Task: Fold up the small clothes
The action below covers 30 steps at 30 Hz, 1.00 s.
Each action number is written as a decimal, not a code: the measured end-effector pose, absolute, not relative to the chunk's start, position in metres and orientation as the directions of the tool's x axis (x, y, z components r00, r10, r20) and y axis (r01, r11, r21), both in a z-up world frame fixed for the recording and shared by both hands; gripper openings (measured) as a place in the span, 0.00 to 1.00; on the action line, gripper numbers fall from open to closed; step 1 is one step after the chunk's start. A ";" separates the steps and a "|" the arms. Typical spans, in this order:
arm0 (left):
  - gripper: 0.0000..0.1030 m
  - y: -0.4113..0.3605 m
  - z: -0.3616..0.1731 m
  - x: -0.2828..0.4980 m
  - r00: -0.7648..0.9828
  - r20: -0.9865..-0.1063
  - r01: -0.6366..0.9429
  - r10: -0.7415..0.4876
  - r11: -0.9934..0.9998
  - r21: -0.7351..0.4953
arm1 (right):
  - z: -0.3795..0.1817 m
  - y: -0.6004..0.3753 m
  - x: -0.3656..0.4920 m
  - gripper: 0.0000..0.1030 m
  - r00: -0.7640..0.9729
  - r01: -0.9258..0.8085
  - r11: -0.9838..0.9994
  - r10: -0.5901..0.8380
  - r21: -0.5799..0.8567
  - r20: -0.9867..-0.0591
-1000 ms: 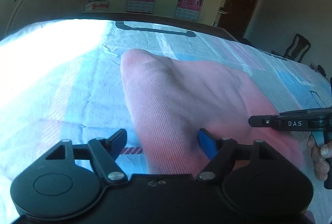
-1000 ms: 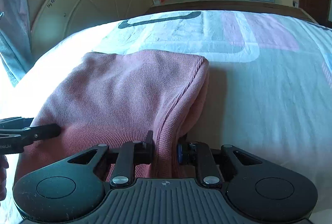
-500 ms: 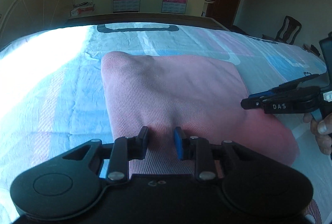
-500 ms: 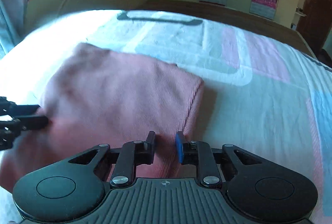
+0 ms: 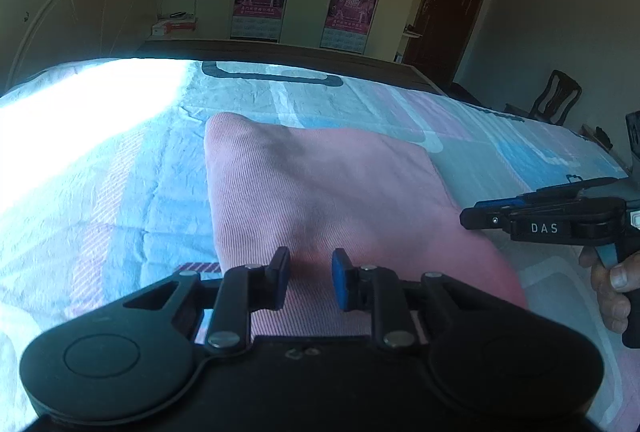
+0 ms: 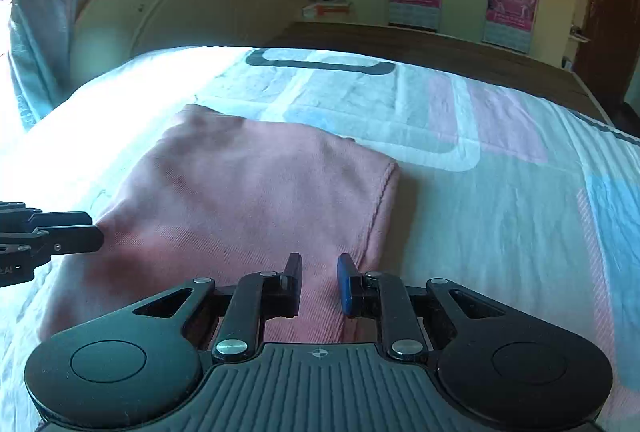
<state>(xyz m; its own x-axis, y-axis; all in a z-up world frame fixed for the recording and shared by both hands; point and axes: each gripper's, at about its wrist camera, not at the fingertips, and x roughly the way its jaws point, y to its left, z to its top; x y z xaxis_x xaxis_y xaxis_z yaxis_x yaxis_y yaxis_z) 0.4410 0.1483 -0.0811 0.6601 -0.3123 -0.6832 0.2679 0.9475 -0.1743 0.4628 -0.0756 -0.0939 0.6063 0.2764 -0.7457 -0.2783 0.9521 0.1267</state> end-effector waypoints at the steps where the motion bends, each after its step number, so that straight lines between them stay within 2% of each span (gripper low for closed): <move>1: 0.18 0.145 -0.082 0.435 0.659 -0.685 0.271 -0.310 0.948 -0.168 | -0.093 -0.072 0.456 0.18 0.598 -0.300 0.946 0.286 0.122 -0.749; 3: 0.19 0.137 -0.087 0.424 0.656 -0.698 0.266 -0.287 0.954 -0.142 | -0.098 -0.067 0.444 0.18 0.575 -0.330 0.938 0.293 0.111 -0.764; 6: 0.18 0.129 -0.099 0.417 0.630 -0.729 0.255 -0.269 0.958 -0.132 | -0.118 -0.062 0.433 0.18 0.538 -0.348 0.937 0.227 0.031 -0.812; 9: 0.18 0.120 -0.117 0.415 0.597 -0.761 0.268 -0.253 0.957 -0.108 | -0.126 -0.068 0.430 0.18 0.547 -0.337 0.940 0.234 0.045 -0.804; 15: 0.18 0.112 -0.124 0.402 0.624 -0.753 0.243 -0.211 0.968 -0.070 | -0.131 -0.068 0.423 0.18 0.574 -0.350 0.937 0.231 0.021 -0.786; 20: 0.18 0.112 -0.111 0.378 0.631 -0.756 0.202 -0.175 0.978 -0.057 | -0.125 -0.070 0.400 0.18 0.554 -0.351 0.936 0.199 -0.010 -0.809; 21: 0.21 0.112 -0.106 0.370 0.643 -0.748 0.191 -0.166 0.980 -0.053 | -0.121 -0.076 0.389 0.18 0.554 -0.338 0.941 0.206 0.009 -0.807; 24: 0.51 0.111 -0.083 0.341 0.700 -0.700 0.134 -0.139 0.989 -0.062 | -0.099 -0.096 0.357 0.19 0.597 -0.297 0.951 0.259 0.090 -0.760; 25: 0.85 0.110 -0.076 0.331 0.729 -0.674 0.106 -0.117 0.993 -0.057 | -0.091 -0.102 0.345 0.34 0.618 -0.272 0.955 0.266 0.117 -0.740; 26: 0.97 0.108 -0.068 0.320 0.766 -0.638 0.070 -0.083 0.996 -0.046 | -0.085 -0.106 0.337 0.76 0.638 -0.251 0.959 0.265 0.130 -0.723; 27: 0.98 0.105 -0.059 0.307 0.802 -0.595 0.041 -0.055 0.999 -0.037 | -0.077 -0.110 0.325 0.97 0.673 -0.223 0.965 0.255 0.139 -0.694; 28: 0.99 0.102 -0.054 0.300 0.805 -0.591 0.041 -0.056 0.998 -0.038 | -0.069 -0.114 0.313 1.00 0.717 -0.197 0.971 0.238 0.137 -0.655; 30: 1.00 0.097 -0.043 0.286 0.805 -0.591 0.042 -0.057 0.998 -0.038 | -0.060 -0.118 0.298 1.00 0.721 -0.184 0.973 0.228 0.136 -0.654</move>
